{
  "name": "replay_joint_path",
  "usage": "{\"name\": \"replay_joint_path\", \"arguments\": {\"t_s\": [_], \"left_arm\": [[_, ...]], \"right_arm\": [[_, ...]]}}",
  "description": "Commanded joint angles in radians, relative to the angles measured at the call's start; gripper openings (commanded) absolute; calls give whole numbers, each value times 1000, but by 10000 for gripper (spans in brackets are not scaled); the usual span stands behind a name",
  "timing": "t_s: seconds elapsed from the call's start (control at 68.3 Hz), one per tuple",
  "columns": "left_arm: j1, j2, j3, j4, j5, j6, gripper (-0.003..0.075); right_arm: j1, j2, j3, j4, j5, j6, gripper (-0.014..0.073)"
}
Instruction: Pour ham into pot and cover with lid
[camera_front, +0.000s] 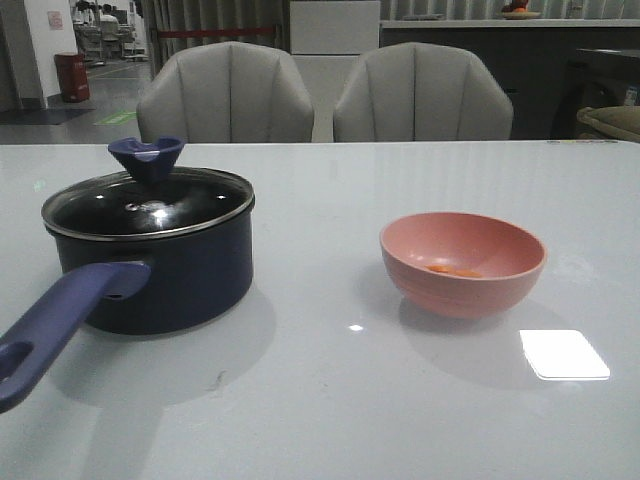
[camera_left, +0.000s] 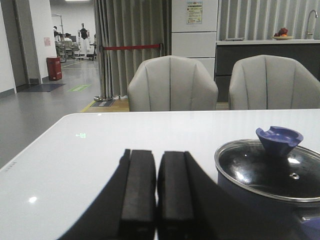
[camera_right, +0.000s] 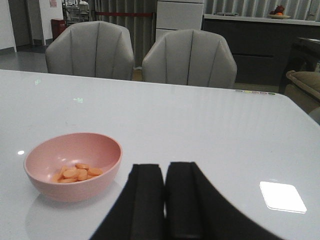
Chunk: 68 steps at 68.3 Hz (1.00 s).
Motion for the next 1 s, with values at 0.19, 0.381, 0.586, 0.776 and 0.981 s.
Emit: {"name": "replay_joint_path", "arguments": {"t_s": [0.19, 0.381, 0.586, 0.776, 0.981], "left_arm": [[-7, -16, 22, 0, -81, -5, 113], [-7, -16, 22, 0, -81, -5, 113], [-7, -16, 22, 0, -81, -5, 113], [-7, -16, 22, 0, -105, -5, 113], [-7, -16, -7, -12, -287, -5, 113]], "right_arm": [[-5, -20, -5, -11, -87, -1, 162], [-5, -20, -5, -11, -87, -1, 162], [-5, -20, -5, -11, -87, -1, 162], [-5, -20, -5, -11, -87, -1, 162], [-5, -20, -5, -11, -87, -1, 162]]}}
